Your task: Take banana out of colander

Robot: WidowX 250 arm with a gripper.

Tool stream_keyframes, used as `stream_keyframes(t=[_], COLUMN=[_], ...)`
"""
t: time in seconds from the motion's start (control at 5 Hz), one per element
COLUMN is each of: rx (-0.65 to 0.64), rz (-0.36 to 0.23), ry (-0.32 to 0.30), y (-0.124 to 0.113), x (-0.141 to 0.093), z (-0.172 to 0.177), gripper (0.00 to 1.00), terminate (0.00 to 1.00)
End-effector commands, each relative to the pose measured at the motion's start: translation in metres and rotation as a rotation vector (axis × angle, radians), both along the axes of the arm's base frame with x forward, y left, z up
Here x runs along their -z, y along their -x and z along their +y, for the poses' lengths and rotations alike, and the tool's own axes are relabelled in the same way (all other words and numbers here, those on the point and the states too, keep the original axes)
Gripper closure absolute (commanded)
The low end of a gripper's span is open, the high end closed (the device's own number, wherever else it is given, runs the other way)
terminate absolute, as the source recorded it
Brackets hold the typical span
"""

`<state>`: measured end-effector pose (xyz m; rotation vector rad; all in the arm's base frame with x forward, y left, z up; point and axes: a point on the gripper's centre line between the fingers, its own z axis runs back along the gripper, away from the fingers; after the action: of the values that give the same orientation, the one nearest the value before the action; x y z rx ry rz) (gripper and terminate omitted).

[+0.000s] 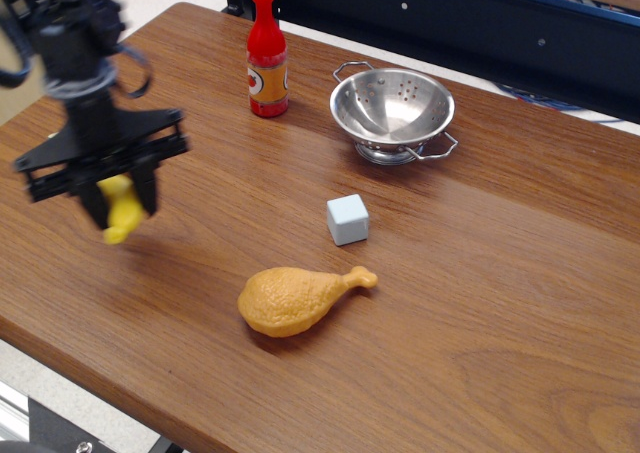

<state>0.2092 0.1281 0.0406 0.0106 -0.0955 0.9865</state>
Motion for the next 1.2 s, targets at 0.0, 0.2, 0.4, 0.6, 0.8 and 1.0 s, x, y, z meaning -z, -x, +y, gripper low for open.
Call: stream_keyframes(t=[0.0,0.2,0.4,0.6,0.8,1.0], rx=[0.009,0.024,0.042,-0.028,-0.093,-0.066], rz=[-0.062,-0.041,-0.003,-0.056,-0.055,-0.104], ry=[-0.071,-0.097,-0.112,-0.125,-0.1,-0.074], y=[-0.014,-0.01,-0.01,-0.012,-0.02,-0.035], x=[0.012,0.018,0.015,0.0,-0.029,-0.058], z=[0.056,0.064,0.061,0.058,0.044,0.021], gripper=[1.0,1.0,0.0,0.0,0.0,0.0], terminate=[0.0,0.0,0.0,0.0,0.0,0.0])
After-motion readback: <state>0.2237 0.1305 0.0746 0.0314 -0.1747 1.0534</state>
